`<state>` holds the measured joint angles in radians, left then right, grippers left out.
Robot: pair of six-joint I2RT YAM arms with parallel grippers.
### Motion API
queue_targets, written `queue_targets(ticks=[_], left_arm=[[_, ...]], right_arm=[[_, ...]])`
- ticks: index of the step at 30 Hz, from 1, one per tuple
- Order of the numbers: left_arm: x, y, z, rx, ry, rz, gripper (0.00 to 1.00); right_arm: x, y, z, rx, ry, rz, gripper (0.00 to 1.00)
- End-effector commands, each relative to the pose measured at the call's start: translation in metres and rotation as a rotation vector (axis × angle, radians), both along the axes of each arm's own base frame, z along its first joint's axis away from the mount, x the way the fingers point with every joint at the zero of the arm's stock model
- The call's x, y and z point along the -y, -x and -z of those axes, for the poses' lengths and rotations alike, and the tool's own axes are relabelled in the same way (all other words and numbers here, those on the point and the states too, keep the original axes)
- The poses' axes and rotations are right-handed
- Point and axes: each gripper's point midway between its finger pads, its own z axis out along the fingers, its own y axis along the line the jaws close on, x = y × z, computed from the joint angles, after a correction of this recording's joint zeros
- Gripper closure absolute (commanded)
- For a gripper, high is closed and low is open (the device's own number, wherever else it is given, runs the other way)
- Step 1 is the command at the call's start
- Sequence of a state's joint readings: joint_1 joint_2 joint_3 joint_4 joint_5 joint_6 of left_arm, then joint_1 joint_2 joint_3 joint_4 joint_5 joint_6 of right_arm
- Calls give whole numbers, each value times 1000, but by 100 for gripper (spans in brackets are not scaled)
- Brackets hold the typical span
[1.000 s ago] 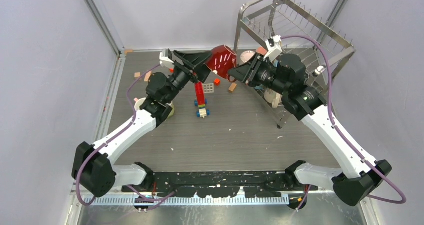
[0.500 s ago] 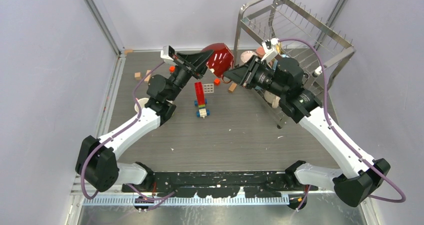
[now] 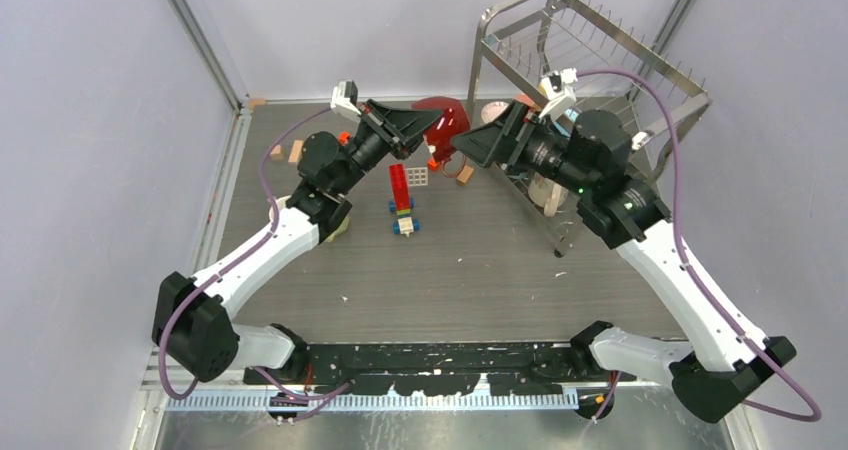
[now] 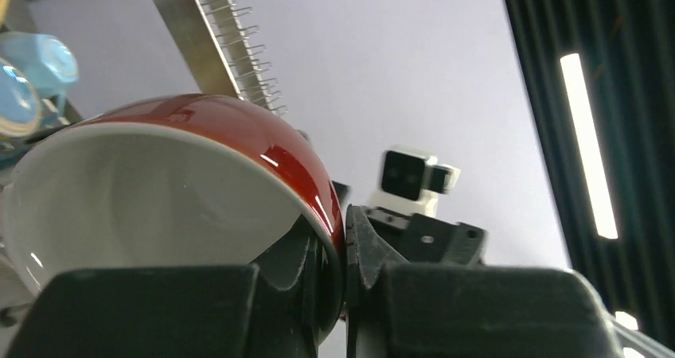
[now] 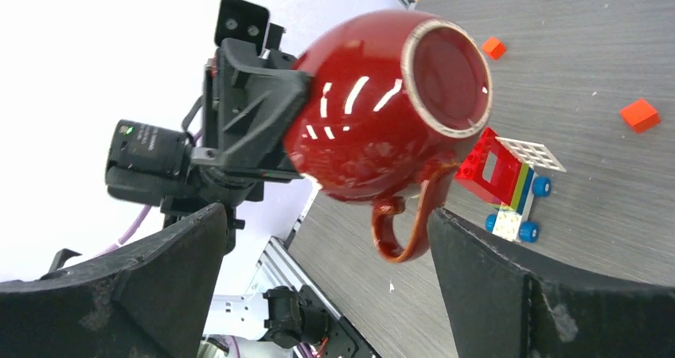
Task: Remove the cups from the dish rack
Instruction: Place the cup at the center of the board.
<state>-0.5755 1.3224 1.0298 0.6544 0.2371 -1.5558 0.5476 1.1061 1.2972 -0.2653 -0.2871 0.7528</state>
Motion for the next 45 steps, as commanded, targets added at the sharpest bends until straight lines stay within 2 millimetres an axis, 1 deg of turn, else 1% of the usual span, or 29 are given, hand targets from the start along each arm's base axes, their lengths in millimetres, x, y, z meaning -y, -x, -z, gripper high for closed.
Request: queue_targets(ticks=[1,6,8,11,17,23,27,31,33,34,38,42,45], left_arm=[[-15,33,-63,233,-55,-27,100],[-9,36,-48,251,-223,-15,100],[-5,37,-35,240,-313,2,100],[-1,41,-14,229,-438,28,100],[11,58,35,190,-676,115,100],[14,80,94,135,-909,176,100],[13,95,129,125,-1076,207,100],[4,108,169,82,-1252,226,100],[-4,111,188,45,-1326,234,100],[-13,108,198,16,-1375,206,100],[-34,106,226,-46,-1490,170,100],[-52,101,246,-90,-1606,140,100],[-62,98,261,-110,-1683,135,100]], right_arm=[[25,31,-56,156,-8,18,0],[43,48,-77,201,12,46,0],[47,53,-83,217,15,51,0],[49,56,-87,225,32,49,0],[52,55,-81,219,70,60,0],[52,53,-71,197,97,59,0],[53,52,-69,197,107,64,0],[52,50,-66,194,117,64,0],[52,49,-62,187,126,64,0],[51,48,-60,183,132,64,0],[51,44,-53,168,154,69,0],[51,43,-49,159,165,71,0],[52,43,-47,156,172,70,0]])
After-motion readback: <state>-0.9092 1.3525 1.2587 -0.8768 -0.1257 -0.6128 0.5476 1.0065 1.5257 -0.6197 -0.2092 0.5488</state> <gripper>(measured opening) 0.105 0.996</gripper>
